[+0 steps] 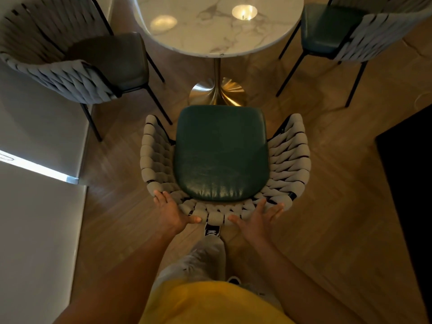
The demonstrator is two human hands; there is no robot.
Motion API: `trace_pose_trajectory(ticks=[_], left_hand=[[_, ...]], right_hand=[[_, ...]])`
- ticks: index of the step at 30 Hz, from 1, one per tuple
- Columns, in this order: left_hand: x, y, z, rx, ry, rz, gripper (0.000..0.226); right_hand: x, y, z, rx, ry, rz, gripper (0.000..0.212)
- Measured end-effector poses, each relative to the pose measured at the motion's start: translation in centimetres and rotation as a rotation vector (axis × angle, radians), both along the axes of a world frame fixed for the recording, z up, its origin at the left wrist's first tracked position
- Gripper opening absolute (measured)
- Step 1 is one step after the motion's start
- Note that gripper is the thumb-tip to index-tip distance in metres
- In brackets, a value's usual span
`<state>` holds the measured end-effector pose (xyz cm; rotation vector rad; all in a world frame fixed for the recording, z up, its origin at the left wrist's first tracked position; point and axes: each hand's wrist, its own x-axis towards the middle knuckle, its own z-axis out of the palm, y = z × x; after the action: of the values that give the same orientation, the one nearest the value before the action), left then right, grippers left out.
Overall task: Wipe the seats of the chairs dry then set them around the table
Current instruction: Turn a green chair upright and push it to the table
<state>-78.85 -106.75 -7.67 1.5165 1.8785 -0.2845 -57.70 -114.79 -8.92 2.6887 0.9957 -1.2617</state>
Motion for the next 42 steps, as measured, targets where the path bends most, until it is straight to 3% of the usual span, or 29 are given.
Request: trace_pose_trajectory(ticks=[11,26,42], left_hand=[[1.5,7.2,-0.2,0.006,-0.039,0.043,0.145],[3.5,14.9,-0.9,0.041,-0.080,0.073,0.144],[4.0,19.2,-1.0,0.059,-0.092,0.080,0.143]], right_hand=[[1.5,7.6,-0.6,0.093,0.090,-0.074,0.128],[4.0,15.9,-0.4,0.099,0.017,-0.028,0.123],[4.3,19.5,-0.4,0.101,0.012,-0.035,0.120]])
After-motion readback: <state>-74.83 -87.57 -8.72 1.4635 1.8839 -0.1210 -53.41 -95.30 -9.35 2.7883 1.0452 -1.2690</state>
